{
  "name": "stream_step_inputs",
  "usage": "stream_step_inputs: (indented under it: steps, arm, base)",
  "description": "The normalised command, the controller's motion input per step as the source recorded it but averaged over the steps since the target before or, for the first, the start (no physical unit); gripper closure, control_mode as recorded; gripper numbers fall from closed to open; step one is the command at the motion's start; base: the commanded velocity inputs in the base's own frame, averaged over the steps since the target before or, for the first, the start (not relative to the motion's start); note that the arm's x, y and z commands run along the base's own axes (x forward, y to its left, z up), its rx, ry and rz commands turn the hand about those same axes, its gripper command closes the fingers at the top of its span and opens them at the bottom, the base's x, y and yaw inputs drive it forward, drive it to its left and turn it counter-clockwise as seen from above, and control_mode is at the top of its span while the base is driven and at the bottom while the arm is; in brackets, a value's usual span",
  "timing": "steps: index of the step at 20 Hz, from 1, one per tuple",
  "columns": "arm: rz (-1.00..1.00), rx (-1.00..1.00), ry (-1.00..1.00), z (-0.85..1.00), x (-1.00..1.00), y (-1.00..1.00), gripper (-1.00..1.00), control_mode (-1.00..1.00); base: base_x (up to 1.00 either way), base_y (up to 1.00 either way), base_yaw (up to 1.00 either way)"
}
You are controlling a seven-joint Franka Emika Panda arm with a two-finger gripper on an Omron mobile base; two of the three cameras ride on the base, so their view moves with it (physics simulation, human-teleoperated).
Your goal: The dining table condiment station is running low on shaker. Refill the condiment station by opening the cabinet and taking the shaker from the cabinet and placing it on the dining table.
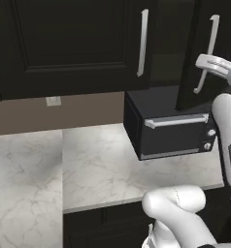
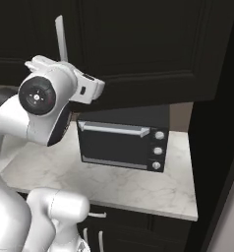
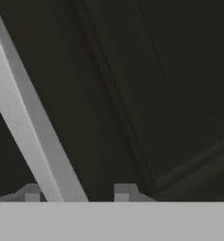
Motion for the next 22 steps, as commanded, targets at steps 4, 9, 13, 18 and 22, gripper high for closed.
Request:
stream_step_inputs:
  steps: [4,9,13,18,22]
  arm:
    - [-0.02,0.21,0.00,0.00,-1.00,-0.74,-1.00,-1.00]
    - [-0.04,0.06,0.01,-0.08,-0.58,-0.20,-1.00,-1.00]
    - [0.00,0.01,0.00,-0.11,-0.74,-0.02,-1.00,-1.00]
    - [0.00,-0.23,-0.03,0.11,-0.64,0.49,-1.00,-1.00]
    - [0.00,-0.57,0.07,0.08,0.37,1.00,-1.00,-1.00]
  base:
    - [0.00,0.00,0.00]
    - [0.00,0.00,0.00]
    - [0.00,0.00,0.00]
    - [0.00,0.00,0.00]
    - [0.00,0.00,0.00]
